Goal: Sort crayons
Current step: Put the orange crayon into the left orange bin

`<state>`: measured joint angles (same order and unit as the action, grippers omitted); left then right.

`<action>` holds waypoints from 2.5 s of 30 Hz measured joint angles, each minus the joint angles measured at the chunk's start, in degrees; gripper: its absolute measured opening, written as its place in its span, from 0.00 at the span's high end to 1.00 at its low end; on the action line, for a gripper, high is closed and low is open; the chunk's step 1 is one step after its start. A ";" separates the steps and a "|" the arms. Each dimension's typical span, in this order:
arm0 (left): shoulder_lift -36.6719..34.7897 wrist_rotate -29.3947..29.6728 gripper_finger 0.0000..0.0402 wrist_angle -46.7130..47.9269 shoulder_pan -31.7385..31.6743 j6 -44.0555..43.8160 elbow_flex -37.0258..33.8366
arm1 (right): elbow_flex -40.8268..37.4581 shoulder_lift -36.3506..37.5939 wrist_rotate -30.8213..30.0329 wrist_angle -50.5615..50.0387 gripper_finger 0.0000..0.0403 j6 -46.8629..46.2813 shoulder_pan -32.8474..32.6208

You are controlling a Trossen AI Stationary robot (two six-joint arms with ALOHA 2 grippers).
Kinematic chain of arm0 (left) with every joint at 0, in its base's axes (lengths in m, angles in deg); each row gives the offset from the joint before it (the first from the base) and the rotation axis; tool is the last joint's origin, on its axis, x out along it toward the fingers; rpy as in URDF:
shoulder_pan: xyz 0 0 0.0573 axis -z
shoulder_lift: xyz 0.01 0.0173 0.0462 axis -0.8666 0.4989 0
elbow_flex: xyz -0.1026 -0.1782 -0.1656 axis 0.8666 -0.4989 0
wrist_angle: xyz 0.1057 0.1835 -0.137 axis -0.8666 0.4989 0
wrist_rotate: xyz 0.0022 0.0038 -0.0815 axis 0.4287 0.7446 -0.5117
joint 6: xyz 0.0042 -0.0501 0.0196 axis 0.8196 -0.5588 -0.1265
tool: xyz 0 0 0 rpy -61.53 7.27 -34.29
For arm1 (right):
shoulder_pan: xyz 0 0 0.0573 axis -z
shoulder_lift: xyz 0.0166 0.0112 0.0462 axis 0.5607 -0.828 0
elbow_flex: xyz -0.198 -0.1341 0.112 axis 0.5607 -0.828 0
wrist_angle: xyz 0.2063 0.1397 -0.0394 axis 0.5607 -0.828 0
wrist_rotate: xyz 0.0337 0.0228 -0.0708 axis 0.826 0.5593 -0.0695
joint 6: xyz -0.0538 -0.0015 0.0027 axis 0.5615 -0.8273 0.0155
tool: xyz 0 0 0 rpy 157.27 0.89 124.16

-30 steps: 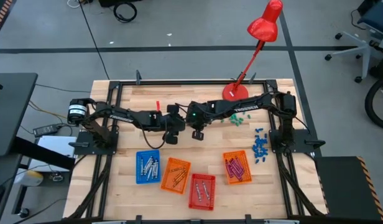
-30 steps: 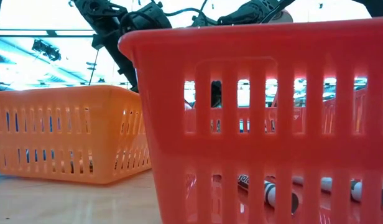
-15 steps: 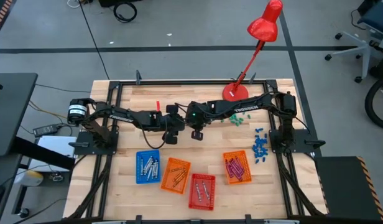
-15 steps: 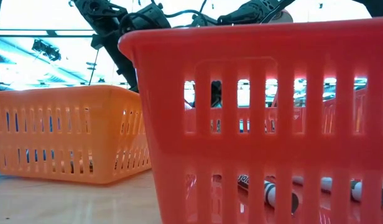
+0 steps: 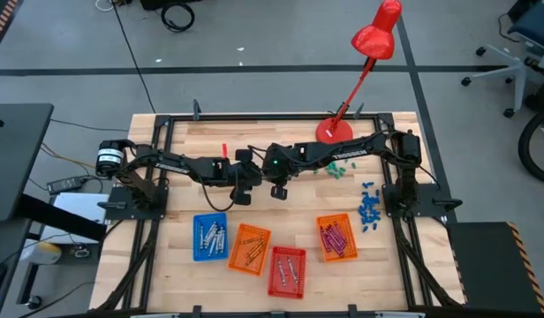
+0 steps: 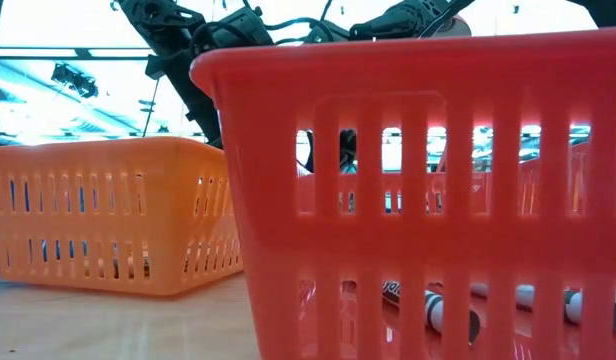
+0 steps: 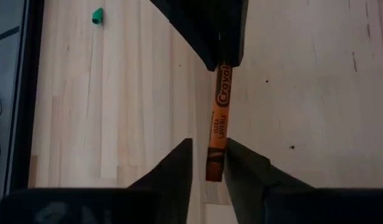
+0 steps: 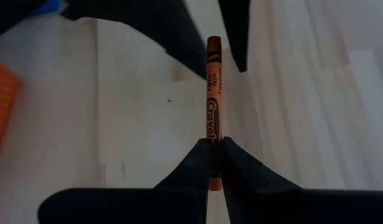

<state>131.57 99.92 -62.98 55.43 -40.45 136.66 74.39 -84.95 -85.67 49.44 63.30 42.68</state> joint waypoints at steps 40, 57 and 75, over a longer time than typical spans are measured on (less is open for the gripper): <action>-15.53 -3.10 0.89 14.16 11.12 -35.41 0.09 | -20.52 15.21 -16.89 11.02 0.72 -5.90 -1.30; -10.87 7.94 0.89 9.06 40.64 -86.94 1.48 | -25.88 17.53 -21.45 21.84 0.72 -4.13 -10.77; 7.81 10.08 0.89 26.81 43.01 -99.55 23.44 | -29.72 16.50 -31.79 37.91 0.72 7.95 -22.08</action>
<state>139.38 110.00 -36.17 98.44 -140.00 160.10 44.68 -68.45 -117.46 87.35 71.25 20.61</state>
